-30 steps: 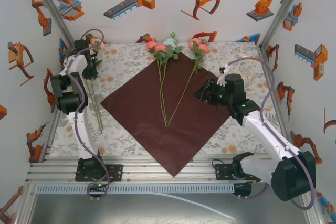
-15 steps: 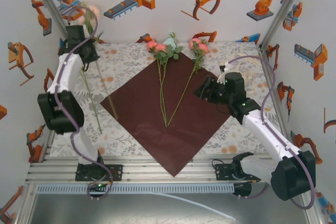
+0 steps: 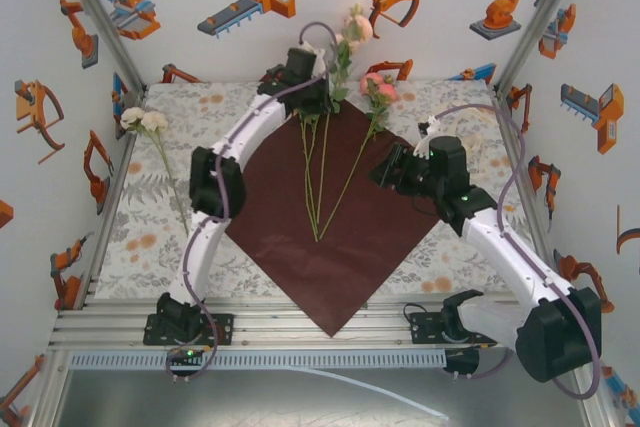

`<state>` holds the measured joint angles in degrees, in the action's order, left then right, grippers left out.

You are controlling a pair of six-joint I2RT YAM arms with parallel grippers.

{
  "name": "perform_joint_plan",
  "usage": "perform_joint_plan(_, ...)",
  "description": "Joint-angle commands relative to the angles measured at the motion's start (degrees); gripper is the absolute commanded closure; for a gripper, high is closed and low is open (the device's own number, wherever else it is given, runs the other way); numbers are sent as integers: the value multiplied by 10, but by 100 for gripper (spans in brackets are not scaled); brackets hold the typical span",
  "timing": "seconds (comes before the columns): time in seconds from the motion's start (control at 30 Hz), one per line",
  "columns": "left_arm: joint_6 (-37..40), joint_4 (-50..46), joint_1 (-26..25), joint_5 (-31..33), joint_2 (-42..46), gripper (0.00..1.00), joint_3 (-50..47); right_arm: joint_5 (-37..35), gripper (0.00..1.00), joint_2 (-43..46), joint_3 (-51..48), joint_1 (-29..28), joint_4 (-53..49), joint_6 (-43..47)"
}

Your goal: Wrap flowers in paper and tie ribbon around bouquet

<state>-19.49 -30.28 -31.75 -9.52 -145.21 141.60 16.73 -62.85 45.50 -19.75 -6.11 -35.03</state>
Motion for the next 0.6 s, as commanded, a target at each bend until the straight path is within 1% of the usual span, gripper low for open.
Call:
perform_joint_plan(0.0,-4,-82,12,-11,-48,100,101,1,36,5,-3,-1,5,7)
perform_joint_plan(0.03,-11,-78,12,-15,-57,100,106,1,36,3,-2,-1,5,8)
perform_joint_plan(0.07,-17,-71,12,-19,-59,92,103,1,36,4,-2,-1,5,7)
perform_joint_plan(0.1,-22,-66,12,-24,-57,80,99,1,36,3,-2,-1,4,8)
perform_joint_plan(0.13,-20,-66,13,-23,-49,70,95,0,36,3,-2,0,2,9)
perform_joint_plan(0.17,-13,-70,14,-17,-37,66,89,-1,36,4,-1,-1,1,12)
perform_joint_plan(0.2,-6,-75,16,-3,-16,63,77,-3,36,4,-1,-1,0,13)
perform_joint_plan(0.27,3,-79,28,20,41,63,25,-3,36,4,-1,-1,0,13)
perform_joint_plan(0.3,6,-73,40,33,83,63,-24,-2,36,2,-2,-1,4,12)
perform_joint_plan(0.37,9,-25,68,56,179,63,-159,3,36,0,-5,0,14,8)
perform_joint_plan(0.43,8,37,119,79,284,63,-316,8,36,-6,-11,-1,24,5)
perform_joint_plan(0.47,9,55,146,88,324,63,-375,8,36,-8,-13,-1,26,5)
perform_joint_plan(0.53,21,61,215,117,391,63,-470,9,36,-15,-16,-1,31,4)
perform_joint_plan(0.57,31,62,247,130,415,63,-502,11,36,-18,-16,-1,34,4)
